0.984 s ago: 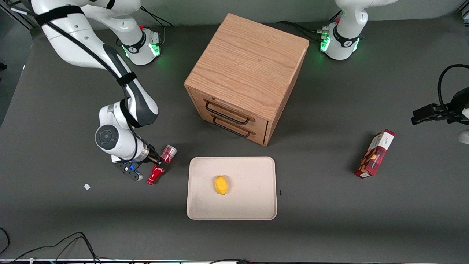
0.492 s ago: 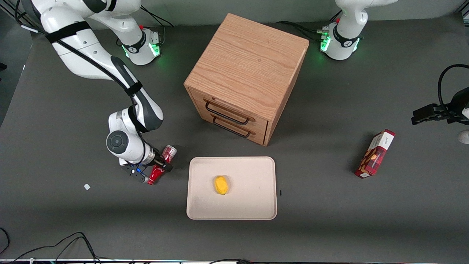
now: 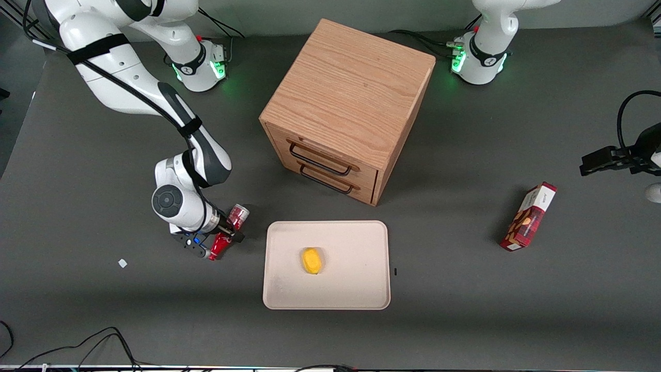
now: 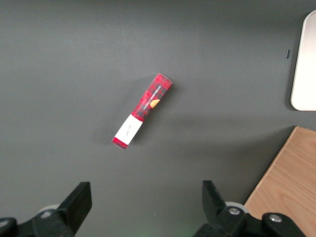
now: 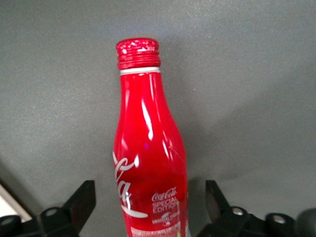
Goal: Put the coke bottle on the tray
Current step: 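Close the right gripper around the bottle's body, then lift the bottle and tilt it upright with the right gripper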
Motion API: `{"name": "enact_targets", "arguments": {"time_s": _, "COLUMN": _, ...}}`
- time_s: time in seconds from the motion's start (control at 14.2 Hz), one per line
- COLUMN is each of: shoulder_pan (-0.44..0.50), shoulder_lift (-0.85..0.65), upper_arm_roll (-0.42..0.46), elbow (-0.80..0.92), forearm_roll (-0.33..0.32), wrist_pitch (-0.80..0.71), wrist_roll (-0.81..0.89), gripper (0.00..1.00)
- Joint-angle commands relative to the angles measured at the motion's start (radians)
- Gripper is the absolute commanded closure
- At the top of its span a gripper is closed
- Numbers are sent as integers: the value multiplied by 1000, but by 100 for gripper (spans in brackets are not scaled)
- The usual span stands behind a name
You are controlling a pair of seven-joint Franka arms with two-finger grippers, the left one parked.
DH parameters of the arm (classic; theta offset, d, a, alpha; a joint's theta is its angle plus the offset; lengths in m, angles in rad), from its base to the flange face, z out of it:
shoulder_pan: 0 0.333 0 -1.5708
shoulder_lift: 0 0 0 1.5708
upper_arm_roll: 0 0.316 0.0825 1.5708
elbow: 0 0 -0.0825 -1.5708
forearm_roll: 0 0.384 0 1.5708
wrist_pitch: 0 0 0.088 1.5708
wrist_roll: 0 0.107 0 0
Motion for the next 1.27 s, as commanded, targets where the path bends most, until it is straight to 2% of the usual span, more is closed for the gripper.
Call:
{"name": "enact_targets", "arguments": {"time_s": 0.0, "shoulder_pan": 3, "shoulder_lift": 0, "upper_arm_roll": -1, "elbow": -2, "forearm_roll": -49, "wrist_pitch": 12, "wrist_roll": 47, "gripper": 100}}
{"name": "enact_targets", "arguments": {"time_s": 0.07, "shoulder_pan": 3, "shoulder_lift": 0, "upper_arm_roll": -1, "elbow": -3, "forearm_roll": -64, "wrist_pitch": 12, "wrist_roll": 50, "gripper": 100}}
{"name": "enact_targets", "arguments": {"time_s": 0.56, "shoulder_pan": 0, "shoulder_lift": -26, "upper_arm_roll": 1, "elbow": -3, "forearm_roll": -66, "wrist_pitch": -6, "wrist_roll": 51, "gripper": 100}}
{"name": "enact_targets", "arguments": {"time_s": 0.91, "shoulder_pan": -43, "shoulder_lift": -245, "upper_arm_roll": 51, "elbow": 12, "forearm_roll": -49, "wrist_pitch": -316, "wrist_roll": 12, "gripper": 100}}
{"name": "enact_targets", "arguments": {"time_s": 1.2, "shoulder_pan": -234, "shoulder_lift": -349, "upper_arm_roll": 231, "elbow": 151, "forearm_roll": 3, "wrist_pitch": -605, "wrist_roll": -66, "gripper": 100}}
